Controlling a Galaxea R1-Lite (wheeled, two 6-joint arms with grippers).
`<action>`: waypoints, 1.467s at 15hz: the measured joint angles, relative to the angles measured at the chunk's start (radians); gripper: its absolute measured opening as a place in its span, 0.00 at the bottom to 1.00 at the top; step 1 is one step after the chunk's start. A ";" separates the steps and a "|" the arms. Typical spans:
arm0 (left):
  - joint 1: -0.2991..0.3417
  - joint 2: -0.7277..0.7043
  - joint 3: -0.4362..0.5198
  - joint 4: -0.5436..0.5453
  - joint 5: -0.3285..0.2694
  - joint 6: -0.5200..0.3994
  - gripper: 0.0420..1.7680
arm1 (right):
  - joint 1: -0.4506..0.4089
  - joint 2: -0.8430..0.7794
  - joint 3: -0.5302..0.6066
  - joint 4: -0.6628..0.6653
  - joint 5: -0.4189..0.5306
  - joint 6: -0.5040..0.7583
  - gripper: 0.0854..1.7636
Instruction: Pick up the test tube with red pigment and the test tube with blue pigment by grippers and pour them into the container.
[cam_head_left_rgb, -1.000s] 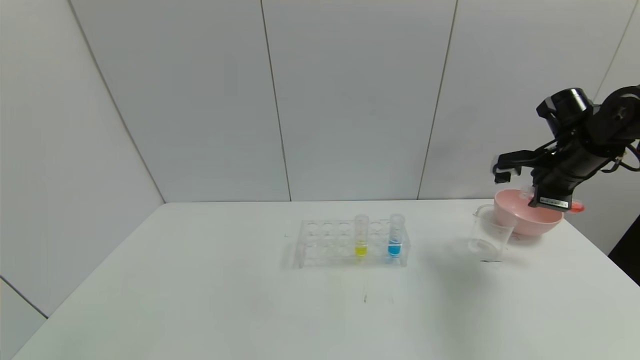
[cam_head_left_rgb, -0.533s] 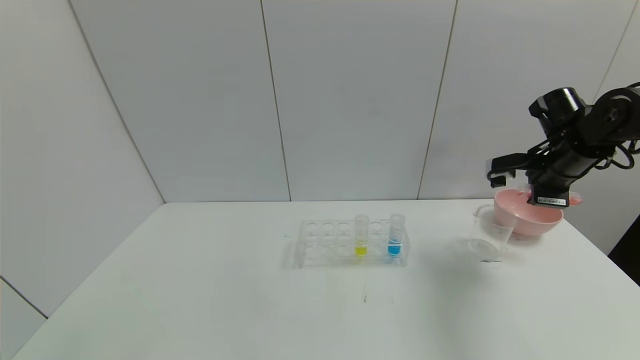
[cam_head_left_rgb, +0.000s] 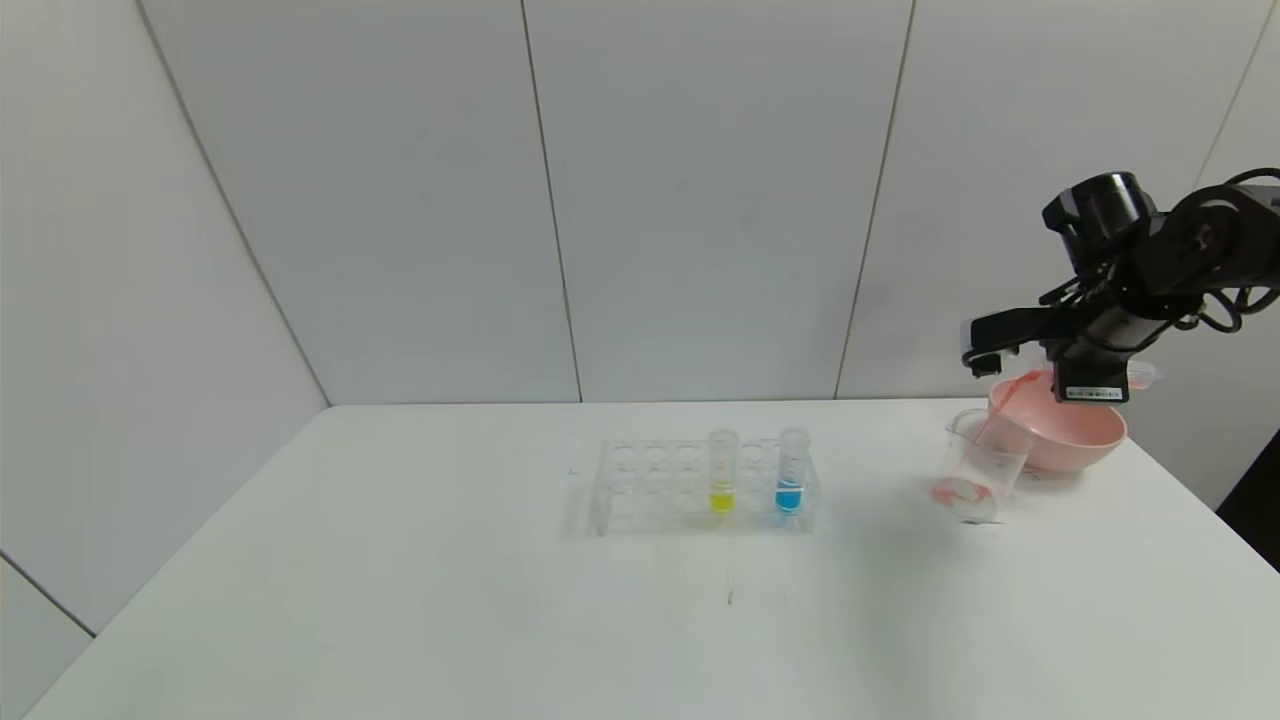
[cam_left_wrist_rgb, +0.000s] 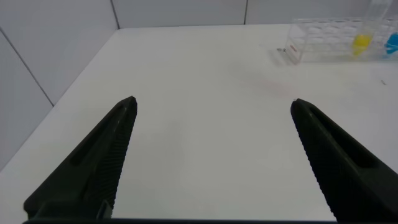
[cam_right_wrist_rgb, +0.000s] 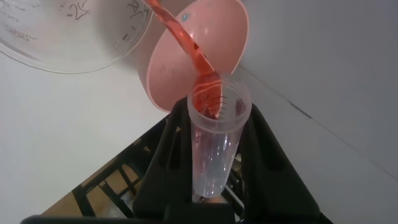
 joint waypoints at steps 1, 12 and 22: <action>0.000 0.000 0.000 0.000 0.000 0.000 1.00 | 0.006 0.002 0.000 -0.003 -0.009 -0.012 0.25; 0.000 0.000 0.000 0.000 0.000 0.000 1.00 | 0.057 -0.028 0.000 -0.002 -0.075 -0.192 0.25; 0.000 0.000 0.000 0.000 0.000 0.000 1.00 | 0.034 -0.077 0.002 -0.038 0.089 0.028 0.25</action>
